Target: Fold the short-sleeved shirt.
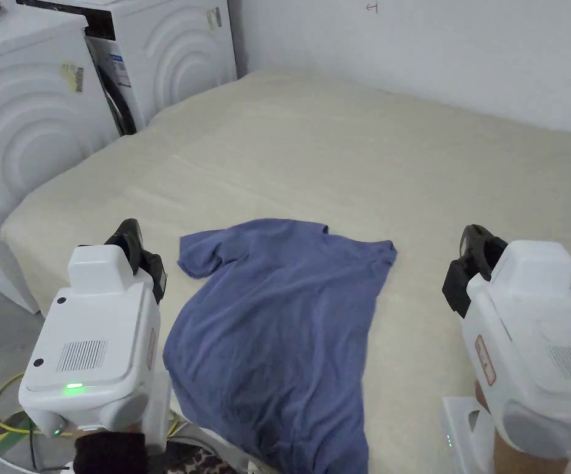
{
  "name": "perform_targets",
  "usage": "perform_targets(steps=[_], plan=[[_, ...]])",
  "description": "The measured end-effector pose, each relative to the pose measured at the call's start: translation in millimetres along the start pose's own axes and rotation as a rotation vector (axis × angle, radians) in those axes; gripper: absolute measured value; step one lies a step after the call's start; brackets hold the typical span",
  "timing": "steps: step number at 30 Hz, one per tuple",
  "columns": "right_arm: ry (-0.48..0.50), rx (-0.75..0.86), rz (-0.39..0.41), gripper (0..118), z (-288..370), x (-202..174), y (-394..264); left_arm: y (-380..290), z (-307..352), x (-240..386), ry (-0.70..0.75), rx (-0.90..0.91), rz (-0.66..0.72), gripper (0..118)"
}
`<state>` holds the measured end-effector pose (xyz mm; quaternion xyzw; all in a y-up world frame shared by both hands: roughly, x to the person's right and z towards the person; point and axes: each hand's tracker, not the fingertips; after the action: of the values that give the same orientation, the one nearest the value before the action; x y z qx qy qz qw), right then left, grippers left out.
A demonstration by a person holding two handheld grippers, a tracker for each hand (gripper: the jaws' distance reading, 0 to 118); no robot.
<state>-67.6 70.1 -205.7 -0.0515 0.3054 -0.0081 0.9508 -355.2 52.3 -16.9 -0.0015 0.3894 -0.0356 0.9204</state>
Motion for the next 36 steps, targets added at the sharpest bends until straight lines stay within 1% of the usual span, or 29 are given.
perform_targets(steps=[5, 9, 13, 17, 20, 24, 28, 31, 34, 35, 36], plan=[[0.023, -0.004, 0.004, 0, -4.2, -4.3, -3.8, -1.7, 1.7, -9.6, 0.028, -0.006, 0.005, 0], [0.022, -0.003, 0.009, 0, -5.5, -2.3, -5.0, -3.0, -0.8, -9.4, 0.03, -0.013, 0.01, 0], [0.011, 0.0, 0.006, 0, -6.9, 4.6, -5.5, -4.6, -4.7, -4.7, 0.018, -0.014, 0.011, 0], [-0.004, -0.001, 0.007, 0, -8.5, 11.4, -6.1, -5.9, -14.5, 3.4, -0.026, -0.044, 0.02, 0], [-0.014, -0.007, 0.011, 0, -10.5, 15.0, -7.2, -9.0, -32.3, 14.0, -0.071, -0.127, 0.008, 0], [-0.031, -0.02, 0.014, 0, -13.8, 21.5, -10.5, -15.8, -63.0, 30.0, -0.18, -0.268, 0.042, 0], [-0.053, -0.038, 0.019, 0, -19.9, 28.3, -14.9, -28.3, -93.3, 50.4, -0.239, -0.366, 0.067, 0], [-0.071, -0.052, 0.02, 0, -25.3, 33.9, -18.0, -41.9, -121.3, 70.0, -0.289, -0.491, 0.037, 0], [-0.088, -0.068, 0.014, 0, -31.4, 40.7, -21.3, -59.9, -151.7, 89.2, -0.337, -0.632, 0.039, 0], [-0.096, -0.074, 0.015, 0, -33.4, 42.9, -22.6, -67.3, -160.6, 95.0, -0.342, -0.653, 0.056, 5], [-0.105, -0.08, 0.018, 0, -35.2, 45.5, -24.0, -74.3, -170.1, 101.2, -0.354, -0.717, 0.06, 10]])
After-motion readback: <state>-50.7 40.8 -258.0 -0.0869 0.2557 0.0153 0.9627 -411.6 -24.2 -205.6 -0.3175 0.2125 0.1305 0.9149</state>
